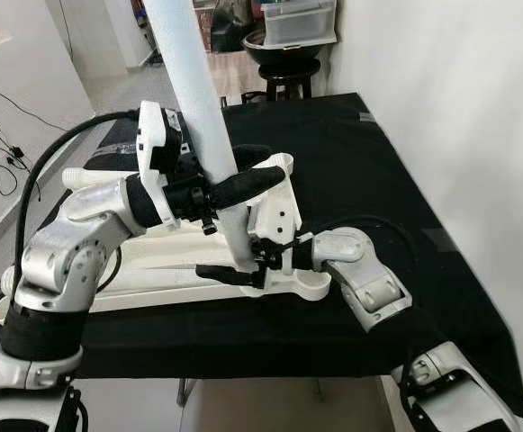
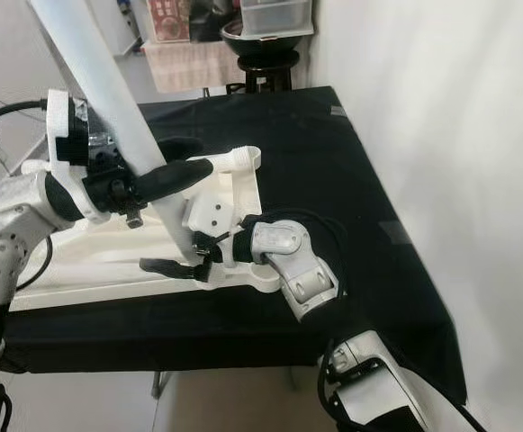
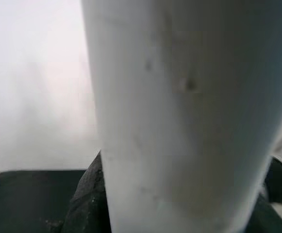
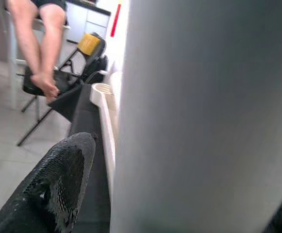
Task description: Building children table
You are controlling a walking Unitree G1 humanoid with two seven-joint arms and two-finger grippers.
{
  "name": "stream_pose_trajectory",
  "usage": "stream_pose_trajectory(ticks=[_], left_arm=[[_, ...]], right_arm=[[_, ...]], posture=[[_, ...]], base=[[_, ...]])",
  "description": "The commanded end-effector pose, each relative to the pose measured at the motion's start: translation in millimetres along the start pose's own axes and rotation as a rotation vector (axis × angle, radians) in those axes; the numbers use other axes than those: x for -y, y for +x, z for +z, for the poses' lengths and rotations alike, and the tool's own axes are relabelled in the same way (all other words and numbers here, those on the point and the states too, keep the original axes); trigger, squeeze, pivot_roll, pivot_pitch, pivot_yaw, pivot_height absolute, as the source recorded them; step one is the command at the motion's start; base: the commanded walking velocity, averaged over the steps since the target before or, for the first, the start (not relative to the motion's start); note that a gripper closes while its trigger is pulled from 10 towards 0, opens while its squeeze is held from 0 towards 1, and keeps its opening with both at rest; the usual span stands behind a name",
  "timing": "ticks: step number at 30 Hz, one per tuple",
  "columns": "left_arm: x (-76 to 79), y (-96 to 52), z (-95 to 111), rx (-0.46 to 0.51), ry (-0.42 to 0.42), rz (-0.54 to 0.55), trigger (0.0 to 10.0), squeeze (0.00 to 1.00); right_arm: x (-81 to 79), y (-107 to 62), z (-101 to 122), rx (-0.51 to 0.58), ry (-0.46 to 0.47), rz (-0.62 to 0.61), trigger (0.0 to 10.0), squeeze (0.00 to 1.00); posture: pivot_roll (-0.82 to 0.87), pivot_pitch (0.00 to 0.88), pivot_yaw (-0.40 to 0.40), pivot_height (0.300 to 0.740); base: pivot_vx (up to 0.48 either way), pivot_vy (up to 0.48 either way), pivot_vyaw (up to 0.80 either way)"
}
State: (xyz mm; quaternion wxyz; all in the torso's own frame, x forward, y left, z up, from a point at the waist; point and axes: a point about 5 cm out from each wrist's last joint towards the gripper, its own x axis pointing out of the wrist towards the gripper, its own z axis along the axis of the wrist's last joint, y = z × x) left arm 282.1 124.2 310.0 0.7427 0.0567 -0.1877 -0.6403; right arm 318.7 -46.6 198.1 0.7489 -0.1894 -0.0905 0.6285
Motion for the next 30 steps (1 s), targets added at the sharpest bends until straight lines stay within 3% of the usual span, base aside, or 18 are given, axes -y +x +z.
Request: stream_pose_trajectory(ticks=[1, 6, 7, 8, 9, 24, 30], left_arm=[[9.7, 12.5, 2.9, 0.037, -0.016, -0.143, 0.0, 0.0], [11.6, 17.3, 2.1, 0.036, -0.005, -0.207, 0.0, 0.0], [11.1, 17.7, 2.9, 0.04, -0.006, -0.224, 0.0, 0.0], [10.8, 17.8, 3.6, 0.042, -0.007, -0.237, 0.0, 0.0], [10.6, 17.8, 3.9, 0.04, -0.006, -0.247, 0.0, 0.0], [8.7, 16.4, 4.0, 0.029, -0.005, -0.304, 0.0, 0.0], [-3.8, 17.2, 4.1, 0.053, 0.046, -0.187, 0.0, 0.0]], right_arm=[[-9.7, 9.7, 2.1, 0.001, 0.013, 0.075, 10.0, 0.0], [-14.5, 6.5, 1.0, 0.002, 0.061, 0.121, 10.0, 0.0], [-15.9, 5.7, 0.3, -0.001, 0.074, 0.133, 8.5, 0.0], [-16.8, 5.2, -0.7, -0.008, 0.084, 0.14, 3.0, 0.0], [-17.2, 4.6, -1.9, -0.016, 0.093, 0.143, 0.0, 0.0], [-20.0, 0.8, -10.4, -0.073, 0.176, 0.155, 0.0, 0.0], [-17.5, 1.2, -11.4, -0.083, 0.184, 0.128, 0.0, 0.0]], posture=[[-0.11, 0.0, 0.087, 0.74], [-0.12, 0.0, 0.085, 0.74], [-0.12, 0.0, 0.085, 0.74], [-0.12, 0.0, 0.085, 0.74], [-0.12, 0.0, 0.085, 0.74], [-0.12, 0.0, 0.087, 0.74], [-0.12, 0.0, 0.087, 0.74]], base=[[0.0, 0.0, 0.0], [0.0, 0.0, 0.0], [0.0, 0.0, 0.0], [0.0, 0.0, 0.0], [0.0, 0.0, 0.0], [0.0, 0.0, 0.0], [0.0, 0.0, 0.0]])
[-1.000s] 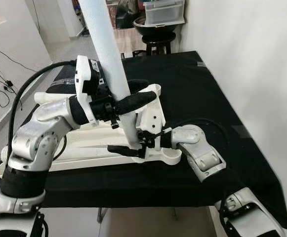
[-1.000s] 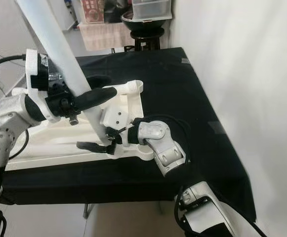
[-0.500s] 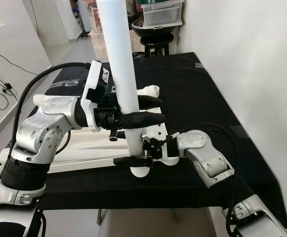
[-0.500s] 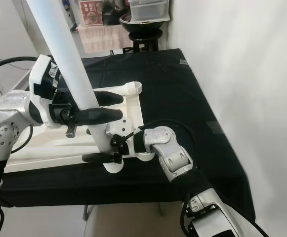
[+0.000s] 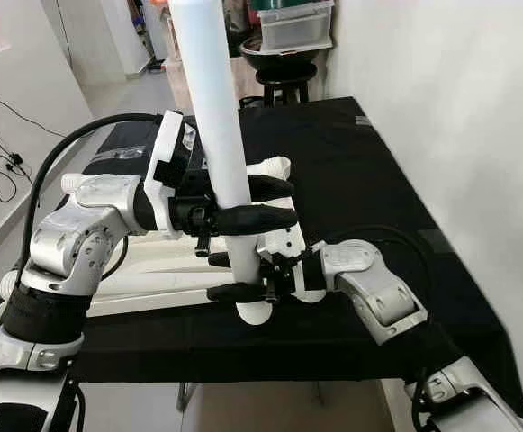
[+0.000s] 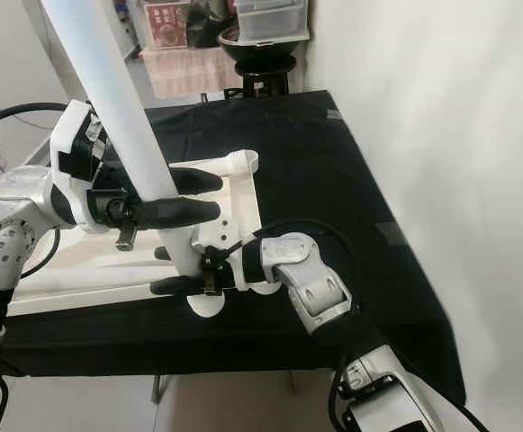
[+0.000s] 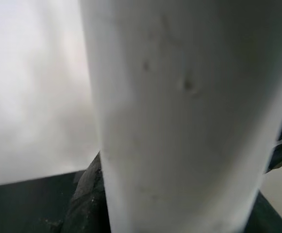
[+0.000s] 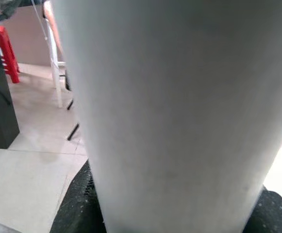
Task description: Building children table
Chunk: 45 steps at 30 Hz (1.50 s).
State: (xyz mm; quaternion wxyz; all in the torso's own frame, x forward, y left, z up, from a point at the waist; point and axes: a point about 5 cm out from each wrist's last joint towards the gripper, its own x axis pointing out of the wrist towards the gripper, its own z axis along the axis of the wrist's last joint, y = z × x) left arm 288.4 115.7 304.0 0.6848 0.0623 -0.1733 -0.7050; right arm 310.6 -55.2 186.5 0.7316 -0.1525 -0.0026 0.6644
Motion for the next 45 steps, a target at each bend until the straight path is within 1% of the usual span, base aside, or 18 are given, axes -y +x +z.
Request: stream_pose_trajectory(ticks=[1, 3, 4, 5, 6, 7, 8, 9, 15, 16, 19, 23, 29, 31, 32, 34, 42, 45], left_arm=[[-5.2, 8.7, 13.8, 0.056, 0.083, 0.015, 0.0, 0.0], [-7.4, 8.1, 14.4, 0.066, 0.086, 0.04, 0.0, 0.0], [-9.0, 7.2, 15.3, 0.077, 0.082, 0.059, 1.8, 0.0], [-10.8, 6.0, 16.2, 0.089, 0.074, 0.083, 2.1, 0.0], [-13.3, 4.6, 16.7, 0.099, 0.062, 0.114, 3.5, 0.29], [-13.3, 4.6, 16.7, 0.099, 0.062, 0.114, 3.5, 0.29], [-16.3, 3.2, 17.4, 0.109, 0.057, 0.151, 7.8, 0.74], [-20.5, 1.6, 19.1, 0.128, 0.057, 0.201, 10.0, 1.0], [-37.0, -11.4, 27.7, 0.208, 0.102, 0.412, 10.0, 1.0], [-37.0, -11.4, 27.7, 0.208, 0.102, 0.412, 10.0, 1.0], [-47.9, -24.4, 34.3, 0.255, 0.136, 0.568, 10.0, 1.0], [-58.8, -53.1, 43.8, 0.331, 0.164, 0.806, 10.0, 1.0], [-60.8, -71.7, 52.0, 0.385, 0.186, 0.93, 10.0, 1.0], [-62.6, -88.3, 59.7, 0.419, 0.222, 1.049, 10.0, 1.0], [-62.6, -88.3, 59.7, 0.419, 0.222, 1.049, 10.0, 1.0], [-63.7, -101.7, 66.5, 0.449, 0.252, 1.149, 10.0, 1.0], [-60.6, -121.8, 77.0, 0.492, 0.318, 1.309, 10.0, 1.0], [-60.1, -137.1, 77.4, 0.524, 0.316, 1.454, 10.0, 1.0]], right_arm=[[-4.6, 10.7, -2.7, -0.016, 0.019, 0.018, 0.0, 0.0], [-4.0, 10.7, -2.7, -0.016, 0.021, 0.01, 0.0, 0.0], [-3.0, 10.5, -2.8, -0.016, 0.022, 0.001, 0.0, 0.0], [-1.8, 10.4, -2.9, -0.017, 0.023, -0.01, 0.0, 0.0], [-0.5, 10.3, -2.9, -0.018, 0.025, -0.022, 0.0, 0.0], [-0.5, 10.3, -2.9, -0.018, 0.025, -0.022, 0.0, 0.0], [0.7, 10.2, -2.7, -0.018, 0.027, -0.032, 0.0, 0.0], [2.7, 10.1, -2.6, -0.017, 0.03, -0.05, 0.0, 0.0], [11.2, 10.0, -1.6, -0.009, 0.043, -0.128, 0.0, 0.0], [11.2, 10.0, -1.6, -0.009, 0.043, -0.128, 0.0, 0.0], [18.9, 9.3, 0.3, 0.005, 0.062, -0.197, 0.0, 0.0], [36.5, 3.4, 1.1, 0.016, 0.09, -0.353, 0.0, 0.0], [44.9, -1.8, -1.4, 0.005, 0.107, -0.43, 0.0, 0.0], [49.5, -5.2, -3.4, 0.0, 0.12, -0.472, 0.0, 0.0], [49.5, -5.2, -3.4, 0.0, 0.12, -0.472, 0.0, 0.0], [51.4, -5.9, -3.9, -0.001, 0.123, -0.492, 0.0, 0.0], [57.2, -7.4, -7.9, -0.012, 0.138, -0.556, 0.0, 0.0], [64.1, -11.5, -6.7, 0.007, 0.152, -0.633, 0.0, 0.0]], posture=[[-0.12, 0.0, 0.088, 0.74], [-0.12, 0.0, 0.088, 0.74], [-0.12, 0.0, 0.087, 0.74], [-0.12, 0.0, 0.087, 0.74], [-0.12, 0.0, 0.087, 0.74], [-0.12, 0.0, 0.087, 0.74], [-0.12, 0.0, 0.087, 0.74], [-0.12, 0.0, 0.087, 0.74], [-0.12, 0.0, 0.085, 0.74], [-0.12, 0.0, 0.085, 0.74], [-0.12, 0.0, 0.085, 0.74], [-0.12, 0.0, 0.087, 0.74], [-0.11, 0.0, 0.087, 0.74], [-0.11, 0.0, 0.086, 0.74], [-0.11, 0.0, 0.086, 0.74], [-0.11, 0.0, 0.085, 0.74], [-0.11, 0.0, 0.084, 0.74], [-0.11, 0.0, 0.083, 0.74]], base=[[0.0, 0.0, 0.0], [0.0, 0.0, 0.0], [0.0, 0.0, 0.0], [0.0, 0.0, 0.0], [0.0, 0.0, 0.0], [0.0, 0.0, 0.0], [0.0, 0.0, 0.0], [0.0, 0.0, 0.0], [0.0, 0.0, 0.0], [0.0, 0.0, 0.0], [0.0, 0.0, 0.0], [0.0, 0.0, 0.0], [0.0, 0.0, 0.0], [0.0, 0.0, 0.0], [0.0, 0.0, 0.0], [0.0, 0.0, 0.0], [0.0, 0.0, 0.0], [0.0, 0.0, 0.0]])
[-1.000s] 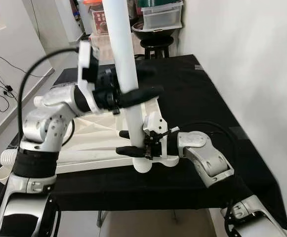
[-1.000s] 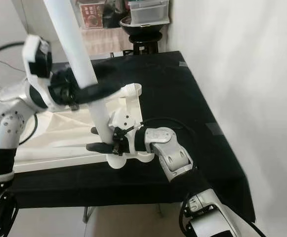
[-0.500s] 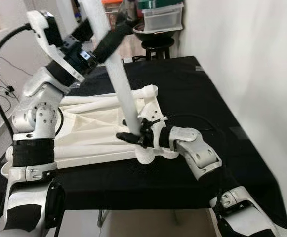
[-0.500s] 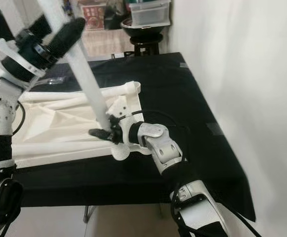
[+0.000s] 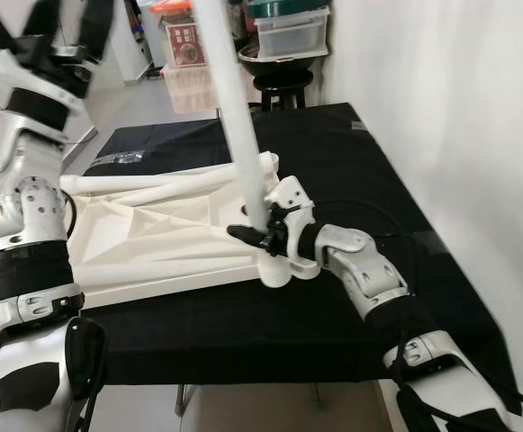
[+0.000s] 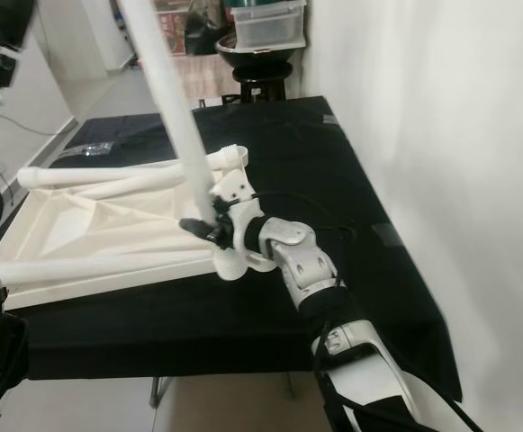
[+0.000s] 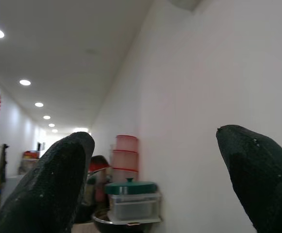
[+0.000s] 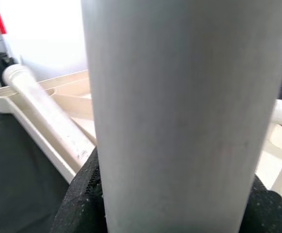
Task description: Building children table
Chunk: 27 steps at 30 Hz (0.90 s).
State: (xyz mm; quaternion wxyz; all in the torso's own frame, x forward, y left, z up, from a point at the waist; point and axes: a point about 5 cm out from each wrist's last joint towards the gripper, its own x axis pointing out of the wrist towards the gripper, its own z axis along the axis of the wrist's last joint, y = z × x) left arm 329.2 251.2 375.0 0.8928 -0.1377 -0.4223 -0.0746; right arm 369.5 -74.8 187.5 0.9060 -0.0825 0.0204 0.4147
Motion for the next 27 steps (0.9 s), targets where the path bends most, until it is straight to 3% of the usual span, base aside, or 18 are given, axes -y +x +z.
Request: stream_pose_trajectory(ticks=[1, 4, 5, 11, 18, 22, 24, 25, 26, 27], left_arm=[[-14.0, -1.7, 5.2, 0.013, 0.031, 0.091, 10.0, 1.0], [-19.9, -4.8, 1.6, -0.006, 0.052, 0.139, 10.0, 1.0], [-22.6, -6.5, -0.1, -0.012, 0.058, 0.169, 10.0, 0.01], [-30.2, -17.6, -11.1, -0.051, 0.096, 0.266, 10.0, 0.0], [-28.9, -28.9, -21.1, -0.092, 0.115, 0.298, 10.0, 0.0], [-21.1, -34.4, -27.5, -0.122, 0.072, 0.242, 10.0, 0.0], [-8.5, -39.9, -34.5, -0.158, 0.026, 0.158, 10.0, 0.0], [8.8, -49.1, -45.6, -0.218, -0.009, 0.051, 10.0, 0.0], [8.8, -49.1, -45.6, -0.218, -0.009, 0.051, 10.0, 0.0], [21.1, -56.3, -52.9, -0.259, -0.037, -0.022, 10.0, 0.0]], right_arm=[[4.1, 3.1, 10.5, 0.044, -0.021, -0.049, 0.0, 0.0], [10.9, 3.1, 13.7, 0.064, 0.005, -0.107, 0.0, 0.0], [14.2, 2.5, 15.4, 0.075, 0.013, -0.136, 0.0, 0.0], [28.2, -1.7, 18.1, 0.096, 0.05, -0.25, 0.0, 0.0], [31.4, -3.7, 15.7, 0.097, 0.059, -0.276, 0.0, 0.0], [31.6, -4.2, 14.8, 0.1, 0.066, -0.279, 0.0, 0.0], [31.4, -4.8, 16.6, 0.124, 0.077, -0.274, 0.0, 0.0], [30.3, -5.6, 23.2, 0.174, 0.092, -0.247, 7.7, 0.0], [30.3, -5.6, 23.2, 0.174, 0.092, -0.247, 7.7, 0.0], [29.5, -6.3, 27.9, 0.211, 0.101, -0.226, 7.7, 0.0]], posture=[[-0.11, 0.0, 0.083, 0.74], [-0.11, 0.0, 0.083, 0.74], [-0.11, 0.0, 0.083, 0.74], [-0.11, 0.0, 0.084, 0.74], [-0.1, 0.0, 0.087, 0.74], [-0.09, 0.011, 0.086, 0.74], [-0.09, 0.023, 0.083, 0.74], [-0.08, 0.038, 0.082, 0.74], [-0.08, 0.038, 0.082, 0.74], [-0.08, 0.038, 0.082, 0.74]], base=[[0.0, 0.0, 0.0], [0.0, 0.0, 0.0], [0.0, 0.0, 0.0], [0.0, 0.0, 0.0], [0.0, 0.0, 0.0], [0.0, 0.0, 0.0], [0.0, 0.0, 0.0], [0.0, 0.0, 0.0], [0.0, 0.0, 0.0], [0.0, 0.0, 0.0]])
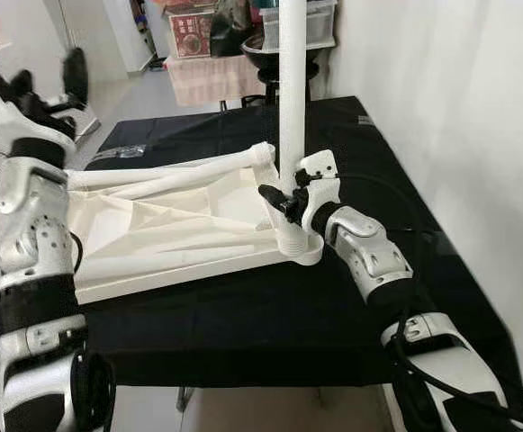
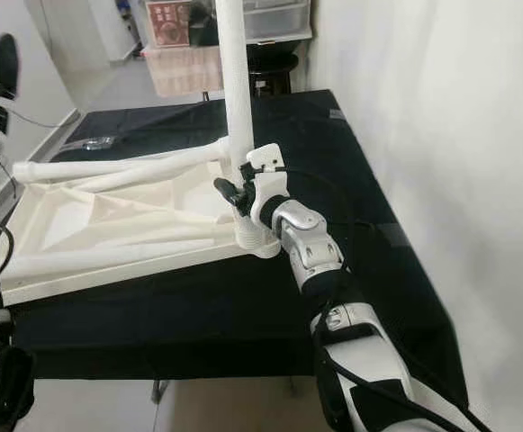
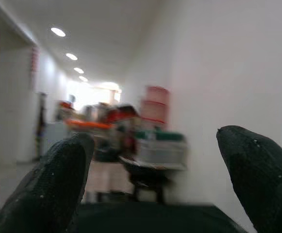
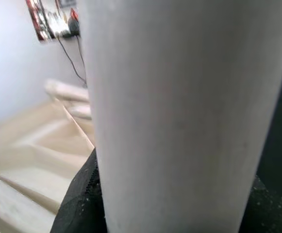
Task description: Building children table
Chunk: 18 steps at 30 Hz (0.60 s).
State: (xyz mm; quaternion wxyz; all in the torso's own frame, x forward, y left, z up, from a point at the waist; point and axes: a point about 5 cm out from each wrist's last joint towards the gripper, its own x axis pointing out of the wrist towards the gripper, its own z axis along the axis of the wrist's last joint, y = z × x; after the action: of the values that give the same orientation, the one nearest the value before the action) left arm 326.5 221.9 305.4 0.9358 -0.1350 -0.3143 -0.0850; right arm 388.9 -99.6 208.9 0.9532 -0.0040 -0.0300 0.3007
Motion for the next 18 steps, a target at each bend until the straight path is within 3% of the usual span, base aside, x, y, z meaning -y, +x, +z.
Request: stream_pose_trajectory(ticks=[1, 4, 6, 8, 13, 18], left_arm=[[20.1, -9.2, -16.2, -0.085, -0.026, -0.126, 10.0, 0.0], [51.3, -45.2, -59.7, -0.267, -0.04, -0.255, 10.0, 0.0], [55.6, -53.5, -67.9, -0.303, -0.052, -0.261, 10.0, 0.0], [64.8, -72.0, -82.8, -0.37, -0.065, -0.255, 10.0, 0.0], [73.7, -84.9, -88.3, -0.407, -0.066, -0.256, 10.0, 0.0], [94.9, -106.7, -86.3, -0.451, -0.085, -0.257, 10.0, 0.0]], right_arm=[[-7.3, 1.6, 16.8, 0.11, 0.013, 0.061, 10.0, 0.0], [-5.0, 0.0, 33.0, 0.191, 0.057, 0.108, 10.0, 0.0], [-2.7, -0.4, 35.7, 0.199, 0.059, 0.102, 10.0, 0.0], [3.6, -0.9, 42.0, 0.219, 0.047, 0.097, 10.0, 0.0], [7.2, -1.5, 47.6, 0.239, 0.032, 0.104, 10.0, 0.0], [8.8, -1.2, 62.9, 0.302, 0.009, 0.174, 10.0, 0.0]], posture=[[-0.08, 0.048, 0.081, 0.74], [-0.08, 0.078, 0.083, 0.74], [-0.08, 0.082, 0.084, 0.74], [-0.08, 0.117, 0.091, 0.74], [-0.07, 0.144, 0.092, 0.74], [-0.03, 0.229, 0.105, 0.74]], base=[[0.0, 0.0, 0.0], [0.0, 0.0, 0.0], [0.0, 0.0, 0.0], [0.0, 0.0, 0.0], [0.0, 0.0, 0.0], [0.0, 0.0, 0.0]])
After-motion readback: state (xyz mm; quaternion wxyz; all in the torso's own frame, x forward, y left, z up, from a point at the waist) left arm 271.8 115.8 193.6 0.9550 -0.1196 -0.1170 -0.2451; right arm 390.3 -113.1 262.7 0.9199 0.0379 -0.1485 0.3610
